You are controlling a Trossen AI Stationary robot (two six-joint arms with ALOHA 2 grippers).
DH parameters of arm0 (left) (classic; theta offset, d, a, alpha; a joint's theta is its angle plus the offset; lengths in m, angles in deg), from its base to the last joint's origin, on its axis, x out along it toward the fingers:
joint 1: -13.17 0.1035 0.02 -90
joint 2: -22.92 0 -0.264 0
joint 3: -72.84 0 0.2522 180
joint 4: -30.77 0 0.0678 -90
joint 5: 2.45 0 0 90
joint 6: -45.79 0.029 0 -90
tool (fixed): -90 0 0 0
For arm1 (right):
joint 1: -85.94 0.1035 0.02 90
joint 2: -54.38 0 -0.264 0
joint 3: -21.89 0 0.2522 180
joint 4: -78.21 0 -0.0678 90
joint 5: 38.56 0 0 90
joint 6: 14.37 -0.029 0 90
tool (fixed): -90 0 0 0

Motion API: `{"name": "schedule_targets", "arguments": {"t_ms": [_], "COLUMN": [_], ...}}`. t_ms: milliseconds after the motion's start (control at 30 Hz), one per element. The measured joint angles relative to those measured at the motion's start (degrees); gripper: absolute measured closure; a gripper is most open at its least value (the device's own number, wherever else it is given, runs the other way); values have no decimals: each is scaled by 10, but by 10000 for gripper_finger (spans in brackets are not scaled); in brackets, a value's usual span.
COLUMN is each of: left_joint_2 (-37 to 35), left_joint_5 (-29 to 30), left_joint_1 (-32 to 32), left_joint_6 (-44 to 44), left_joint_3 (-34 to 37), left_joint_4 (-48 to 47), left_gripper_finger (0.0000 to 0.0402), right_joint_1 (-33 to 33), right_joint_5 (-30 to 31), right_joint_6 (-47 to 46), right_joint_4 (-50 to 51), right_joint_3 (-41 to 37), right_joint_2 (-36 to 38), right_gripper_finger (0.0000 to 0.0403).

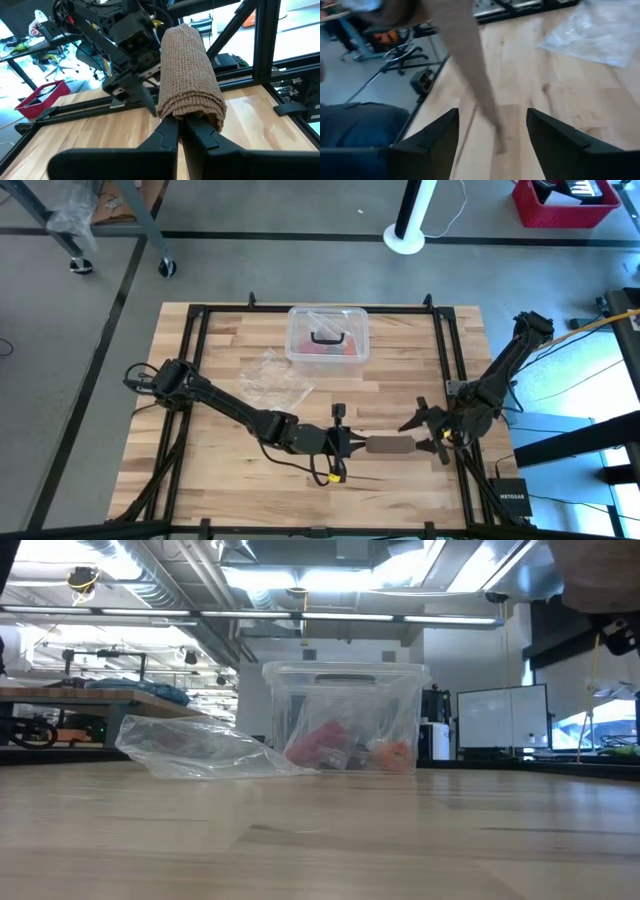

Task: Roll bandage
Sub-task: Roll the brown bandage

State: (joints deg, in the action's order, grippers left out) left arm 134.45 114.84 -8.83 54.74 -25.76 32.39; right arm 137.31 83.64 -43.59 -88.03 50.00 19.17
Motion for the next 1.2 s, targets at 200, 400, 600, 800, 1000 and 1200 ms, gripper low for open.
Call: {"name": "schedule_targets", "arguments": {"t_ms": [200, 400, 600, 800, 1000, 1200], "left_joint_2": [0, 0, 0, 0, 0, 1], "left_joint_5": [0, 0, 0, -54, -235, -242], "left_joint_1": [2, 4, 3, 5, 11, 14], "left_joint_6": [-5, -12, -15, -28, -35, 20], "left_joint_3": [0, 0, 0, 0, 0, 0], "left_joint_4": [1, 7, 23, 32, 96, 215], "left_gripper_finger": [400, 400, 400, 400, 400, 400], "right_joint_1": [0, 0, 0, 0, 0, 0], "right_joint_5": [10, 63, 71, 80, 120, 143], "right_joint_6": [33, 72, 119, 161, 176, 192], "right_joint_4": [-53, -107, -168, -209, -220, -271], "right_joint_3": [0, 0, 0, 0, 0, 1], "right_joint_2": [-16, -70, -111, -119, -133, -185], "right_gripper_finger": [169, 204, 351, 384, 393, 397]}}
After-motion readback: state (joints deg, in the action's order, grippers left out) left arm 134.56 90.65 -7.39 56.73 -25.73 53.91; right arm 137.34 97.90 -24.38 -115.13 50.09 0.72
